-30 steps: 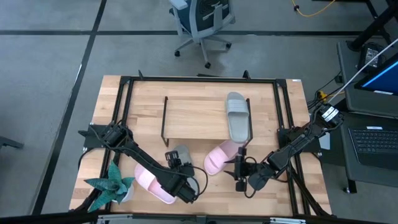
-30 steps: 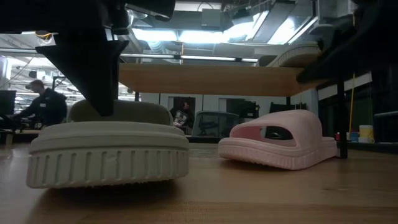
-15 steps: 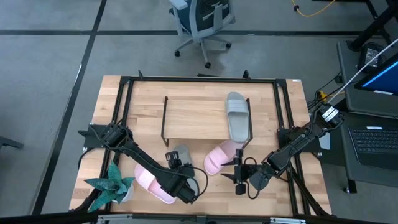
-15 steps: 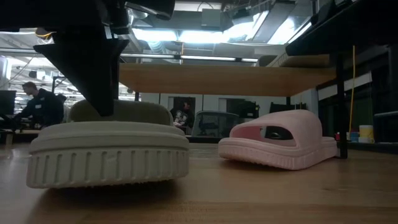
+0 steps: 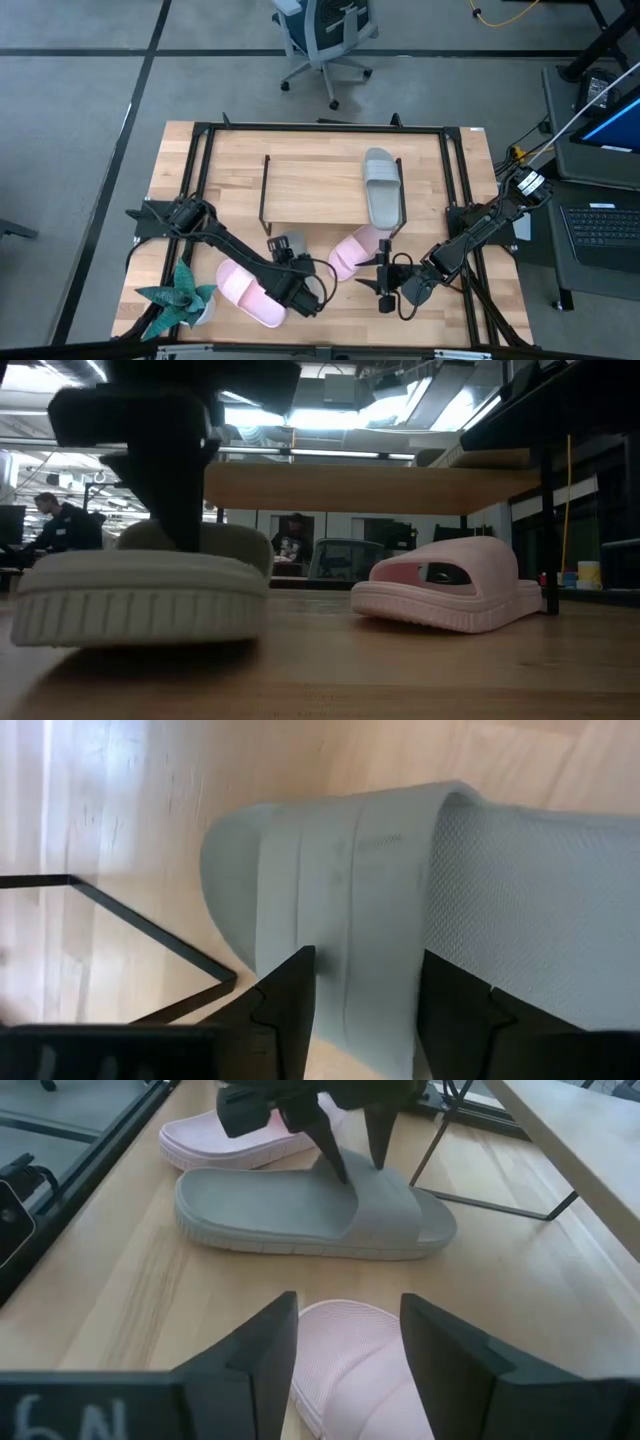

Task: Pick and place slides into the shelf
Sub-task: Put the gray slide on the shelf

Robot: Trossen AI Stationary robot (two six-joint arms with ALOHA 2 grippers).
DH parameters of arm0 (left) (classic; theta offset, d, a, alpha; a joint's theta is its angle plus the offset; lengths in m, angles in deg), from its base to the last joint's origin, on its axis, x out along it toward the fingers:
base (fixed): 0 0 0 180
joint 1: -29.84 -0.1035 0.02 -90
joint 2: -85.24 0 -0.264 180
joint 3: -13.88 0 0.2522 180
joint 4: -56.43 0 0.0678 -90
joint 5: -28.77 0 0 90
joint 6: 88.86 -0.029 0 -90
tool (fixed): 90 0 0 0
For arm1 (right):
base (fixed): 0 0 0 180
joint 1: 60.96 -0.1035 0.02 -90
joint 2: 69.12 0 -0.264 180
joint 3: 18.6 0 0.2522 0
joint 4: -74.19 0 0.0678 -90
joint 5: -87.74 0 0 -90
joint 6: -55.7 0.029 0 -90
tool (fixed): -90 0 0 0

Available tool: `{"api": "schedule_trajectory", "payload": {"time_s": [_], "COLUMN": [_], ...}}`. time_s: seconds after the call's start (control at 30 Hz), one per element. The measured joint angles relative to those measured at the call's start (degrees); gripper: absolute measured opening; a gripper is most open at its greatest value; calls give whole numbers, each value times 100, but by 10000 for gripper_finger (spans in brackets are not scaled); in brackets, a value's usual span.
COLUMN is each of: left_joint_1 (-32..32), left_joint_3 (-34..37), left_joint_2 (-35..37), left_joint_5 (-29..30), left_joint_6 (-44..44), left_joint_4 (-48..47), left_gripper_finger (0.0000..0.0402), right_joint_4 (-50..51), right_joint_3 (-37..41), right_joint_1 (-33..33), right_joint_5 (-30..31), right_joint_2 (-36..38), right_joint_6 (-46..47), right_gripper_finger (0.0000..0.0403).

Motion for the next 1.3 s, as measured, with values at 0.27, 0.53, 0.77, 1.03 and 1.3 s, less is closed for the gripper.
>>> {"api": "schedule_trajectory", "payload": {"time_s": [0.27, 0.53, 0.77, 1.03, 1.3], "left_joint_1": [-7, -7, -7, 73, 152], "left_joint_3": [117, 117, 117, 128, 128], "left_joint_2": [4, 4, 4, 4, 2], "left_joint_5": [-55, -85, -94, 137, 225], "left_joint_6": [0, 2, 53, 188, 278], "left_joint_4": [9, 9, 2, 28, 19], "left_gripper_finger": [146, 97, 10, 6, 4], "right_joint_4": [5, 5, 4, -95, -407], "right_joint_3": [-1, 0, 0, 0, -2], "right_joint_1": [0, 0, 0, 0, -7], "right_joint_5": [-1, 0, 0, 7, 1], "right_joint_2": [0, 0, 0, 0, 0], "right_joint_6": [-14, -15, -3, 115, 69], "right_gripper_finger": [179, 179, 179, 179, 179]}}
